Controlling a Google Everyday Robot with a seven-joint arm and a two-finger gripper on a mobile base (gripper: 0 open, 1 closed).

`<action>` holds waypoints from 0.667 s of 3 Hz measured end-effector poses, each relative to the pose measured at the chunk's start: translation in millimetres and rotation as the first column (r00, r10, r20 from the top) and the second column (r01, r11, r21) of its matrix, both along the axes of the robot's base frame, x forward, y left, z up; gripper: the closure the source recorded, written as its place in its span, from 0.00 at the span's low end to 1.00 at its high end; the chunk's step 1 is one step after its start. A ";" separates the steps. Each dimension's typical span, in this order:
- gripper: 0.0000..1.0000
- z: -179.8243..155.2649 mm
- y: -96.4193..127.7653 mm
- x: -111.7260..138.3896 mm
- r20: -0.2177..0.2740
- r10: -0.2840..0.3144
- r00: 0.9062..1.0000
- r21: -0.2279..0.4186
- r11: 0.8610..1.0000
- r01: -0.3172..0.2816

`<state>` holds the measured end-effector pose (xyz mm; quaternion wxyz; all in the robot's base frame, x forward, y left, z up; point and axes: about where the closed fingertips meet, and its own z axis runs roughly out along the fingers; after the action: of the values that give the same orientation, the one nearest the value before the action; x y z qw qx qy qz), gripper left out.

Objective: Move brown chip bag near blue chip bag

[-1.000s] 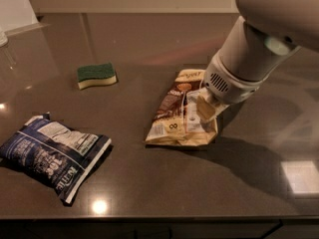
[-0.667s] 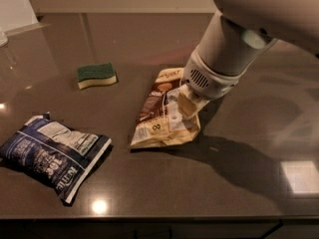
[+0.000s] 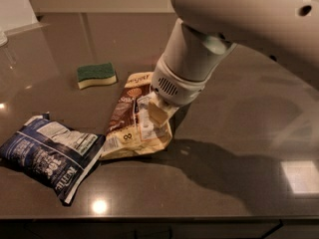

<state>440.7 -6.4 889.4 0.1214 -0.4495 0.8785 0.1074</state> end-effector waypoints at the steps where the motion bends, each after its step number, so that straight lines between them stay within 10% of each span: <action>1: 0.82 -5.6 15.7 -9.3 -0.020 0.042 0.999 -0.003 0.999 -0.042; 2: 0.60 -6.1 24.5 -16.7 -0.031 0.062 0.998 -0.008 0.998 -0.062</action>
Offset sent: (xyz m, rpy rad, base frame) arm -0.0246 0.0339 -0.0092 -0.0162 0.0515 0.0846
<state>424.0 18.2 883.3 0.1026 -0.4754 0.8663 0.1138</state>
